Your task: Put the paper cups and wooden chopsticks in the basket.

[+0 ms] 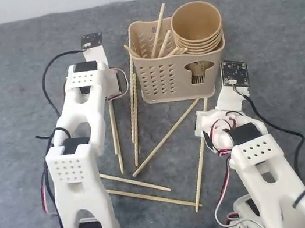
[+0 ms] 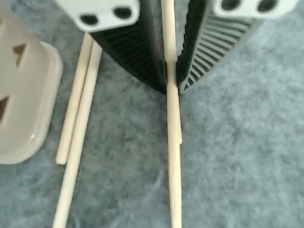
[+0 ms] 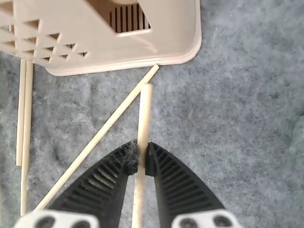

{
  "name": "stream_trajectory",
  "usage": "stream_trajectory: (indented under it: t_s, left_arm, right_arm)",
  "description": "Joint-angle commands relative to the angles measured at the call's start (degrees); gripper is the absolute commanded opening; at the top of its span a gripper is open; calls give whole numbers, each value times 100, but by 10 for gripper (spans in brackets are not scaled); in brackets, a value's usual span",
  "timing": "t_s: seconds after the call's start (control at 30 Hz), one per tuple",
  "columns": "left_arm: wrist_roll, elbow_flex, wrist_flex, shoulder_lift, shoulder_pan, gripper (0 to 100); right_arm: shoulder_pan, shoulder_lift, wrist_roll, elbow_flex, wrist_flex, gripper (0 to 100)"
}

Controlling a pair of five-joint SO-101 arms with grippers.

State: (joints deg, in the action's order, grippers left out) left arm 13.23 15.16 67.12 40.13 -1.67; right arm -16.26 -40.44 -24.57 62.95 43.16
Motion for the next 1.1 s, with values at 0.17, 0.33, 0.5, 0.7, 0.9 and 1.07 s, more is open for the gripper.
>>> stream_trajectory:
  t_s: [0.17, 0.33, 0.5, 0.7, 0.9, 1.07]
  left_arm:
    - [-149, 145, 536, -299, -35, 13]
    - [-475, 66, 1055, -1002, -26, 13]
    - [-492, -708, 923, -2084, 35, 13]
    - [-607, -2651, -316, -3886, 35, 13]
    - [-774, -4356, -1336, -5987, 35, 13]
    - [-765, -5182, -1837, -7508, 35, 13]
  right_arm:
    - [101, -224, 79, -44, -84, 8]
    - [101, -224, 88, -44, -84, 8]
    - [101, -224, 88, -44, -84, 8]
    - [101, -224, 88, -44, -84, 8]
    - [356, -321, 97, -62, -84, 8]
    - [848, -971, 360, -44, 31, 8]
